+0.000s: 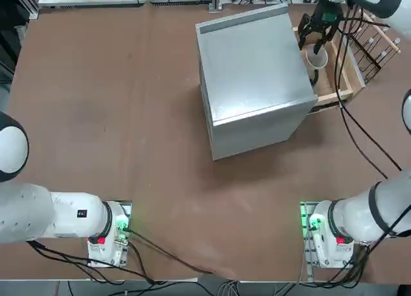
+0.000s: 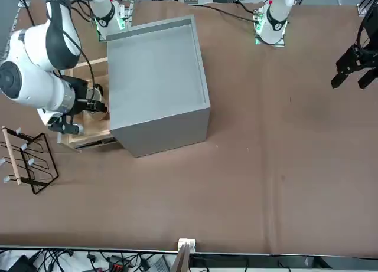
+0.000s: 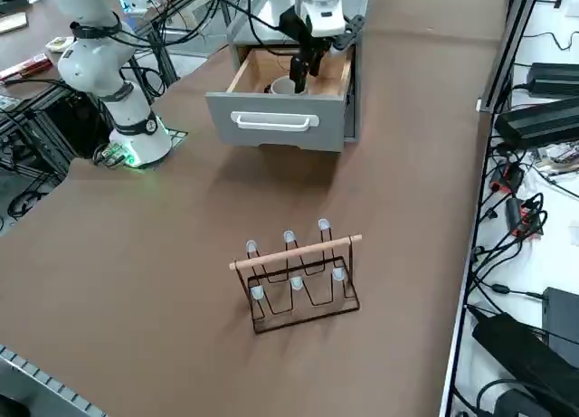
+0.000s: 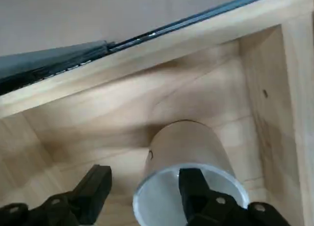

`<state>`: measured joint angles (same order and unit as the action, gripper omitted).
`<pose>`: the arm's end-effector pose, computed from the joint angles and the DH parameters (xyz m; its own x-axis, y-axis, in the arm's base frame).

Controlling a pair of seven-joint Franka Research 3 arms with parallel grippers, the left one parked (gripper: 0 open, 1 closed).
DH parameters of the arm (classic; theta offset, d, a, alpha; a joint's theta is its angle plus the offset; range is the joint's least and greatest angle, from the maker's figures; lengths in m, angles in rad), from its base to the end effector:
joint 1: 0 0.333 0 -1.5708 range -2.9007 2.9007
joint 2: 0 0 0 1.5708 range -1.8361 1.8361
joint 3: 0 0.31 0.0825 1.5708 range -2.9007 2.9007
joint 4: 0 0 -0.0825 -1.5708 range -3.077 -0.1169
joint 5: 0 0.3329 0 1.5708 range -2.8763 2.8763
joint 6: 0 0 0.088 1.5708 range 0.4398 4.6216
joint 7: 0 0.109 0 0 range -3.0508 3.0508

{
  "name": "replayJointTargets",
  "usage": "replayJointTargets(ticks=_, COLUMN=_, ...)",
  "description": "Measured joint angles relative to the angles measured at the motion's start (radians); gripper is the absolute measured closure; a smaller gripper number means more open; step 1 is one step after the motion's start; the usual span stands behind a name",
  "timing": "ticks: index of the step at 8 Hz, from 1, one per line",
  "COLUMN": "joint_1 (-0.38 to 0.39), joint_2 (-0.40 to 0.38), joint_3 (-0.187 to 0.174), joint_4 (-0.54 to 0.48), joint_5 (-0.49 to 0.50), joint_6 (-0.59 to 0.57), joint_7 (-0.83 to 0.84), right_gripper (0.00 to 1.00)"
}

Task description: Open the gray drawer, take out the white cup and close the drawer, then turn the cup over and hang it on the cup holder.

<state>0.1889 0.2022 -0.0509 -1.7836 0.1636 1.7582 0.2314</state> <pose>0.5351 0.0909 0.4364 0.9591 -0.1267 -0.2532 -0.1521 -0.9849 -0.0831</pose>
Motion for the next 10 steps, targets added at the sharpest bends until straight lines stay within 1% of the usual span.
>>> replayJointTargets(ticks=1, joint_1=0.002, joint_2=0.005, joint_3=0.000, joint_4=-0.005, joint_5=0.000, joint_6=0.000, joint_7=0.019, right_gripper=0.19)
replayJointTargets(ticks=2, joint_1=0.005, joint_2=0.010, joint_3=0.000, joint_4=-0.009, joint_5=0.000, joint_6=0.000, joint_7=0.039, right_gripper=0.30)
replayJointTargets(ticks=3, joint_1=0.007, joint_2=0.012, joint_3=0.000, joint_4=-0.010, joint_5=0.000, joint_6=0.000, joint_7=0.045, right_gripper=0.38)
replayJointTargets(ticks=5, joint_1=0.008, joint_2=0.007, joint_3=-0.001, joint_4=-0.006, joint_5=0.000, joint_6=-0.004, joint_7=0.050, right_gripper=0.81)
replayJointTargets(ticks=6, joint_1=0.007, joint_2=-0.003, joint_3=-0.003, joint_4=0.002, joint_5=-0.002, joint_6=-0.020, joint_7=0.066, right_gripper=0.94)
replayJointTargets(ticks=8, joint_1=0.008, joint_2=-0.030, joint_3=-0.004, joint_4=0.052, joint_5=-0.002, joint_6=-0.093, joint_7=0.109, right_gripper=0.94)
replayJointTargets(ticks=10, joint_1=0.007, joint_2=-0.062, joint_3=-0.011, joint_4=0.146, joint_5=-0.002, joint_6=-0.207, joint_7=0.171, right_gripper=0.94)
